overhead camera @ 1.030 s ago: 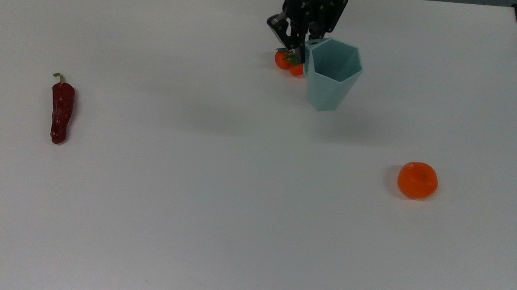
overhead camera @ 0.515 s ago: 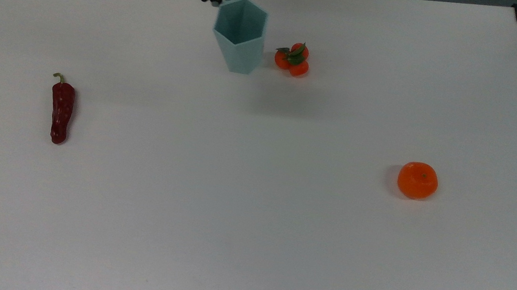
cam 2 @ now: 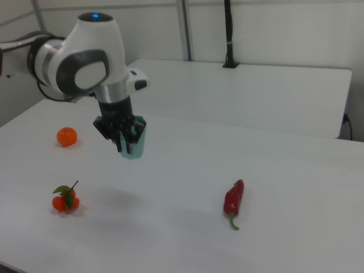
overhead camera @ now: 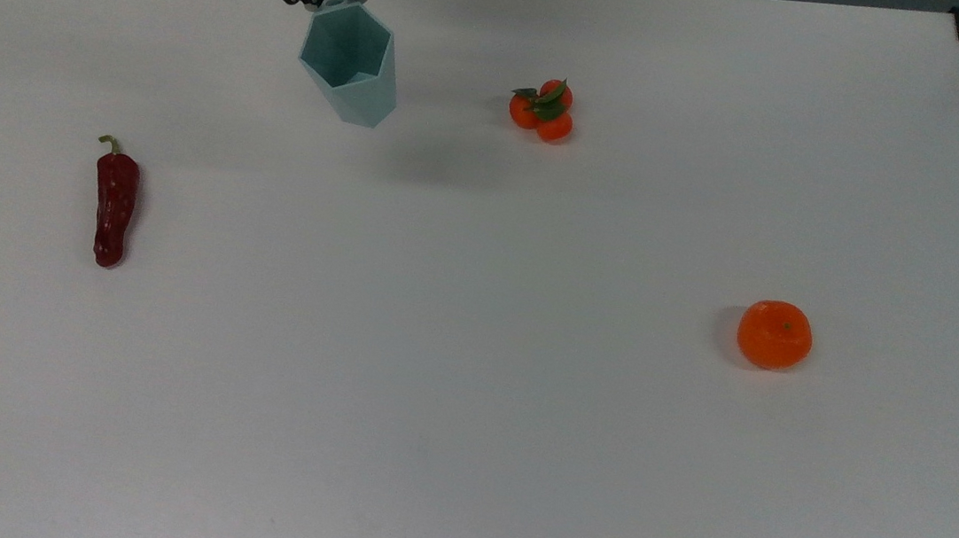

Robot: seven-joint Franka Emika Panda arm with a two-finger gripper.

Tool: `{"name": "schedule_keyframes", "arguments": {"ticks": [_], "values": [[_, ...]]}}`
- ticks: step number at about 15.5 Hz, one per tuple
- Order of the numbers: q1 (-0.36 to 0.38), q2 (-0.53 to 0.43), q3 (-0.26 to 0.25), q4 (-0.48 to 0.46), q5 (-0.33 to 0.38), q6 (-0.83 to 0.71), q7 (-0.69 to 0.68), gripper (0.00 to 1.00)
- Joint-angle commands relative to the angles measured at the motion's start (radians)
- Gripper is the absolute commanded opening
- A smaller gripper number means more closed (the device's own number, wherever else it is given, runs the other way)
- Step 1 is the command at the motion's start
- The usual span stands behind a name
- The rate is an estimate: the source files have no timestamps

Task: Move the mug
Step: 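Carry the mug past the tangerines toward the red chili pepper, then lower the mug onto the table and open the gripper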

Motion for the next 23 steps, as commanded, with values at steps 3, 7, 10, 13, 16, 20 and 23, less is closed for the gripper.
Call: {"name": "schedule_keyframes", "arguments": {"ticks": [3,7,10,13,16,20,23], "values": [[0.013,-0.041,-0.027,-0.241,0.006,0.282,-0.038,0.0],[0.013,-0.014,-0.025,-0.324,-0.025,0.419,-0.049,0.0],[0.013,0.012,-0.025,-0.356,-0.054,0.462,-0.049,0.0],[0.012,0.029,-0.025,-0.369,-0.056,0.493,-0.049,0.0],[0.012,0.06,-0.025,-0.37,-0.056,0.509,-0.047,0.0],[0.004,0.068,-0.025,-0.369,-0.056,0.508,-0.039,0.09],[0.004,0.065,-0.025,-0.369,-0.056,0.503,-0.032,0.57]]}}
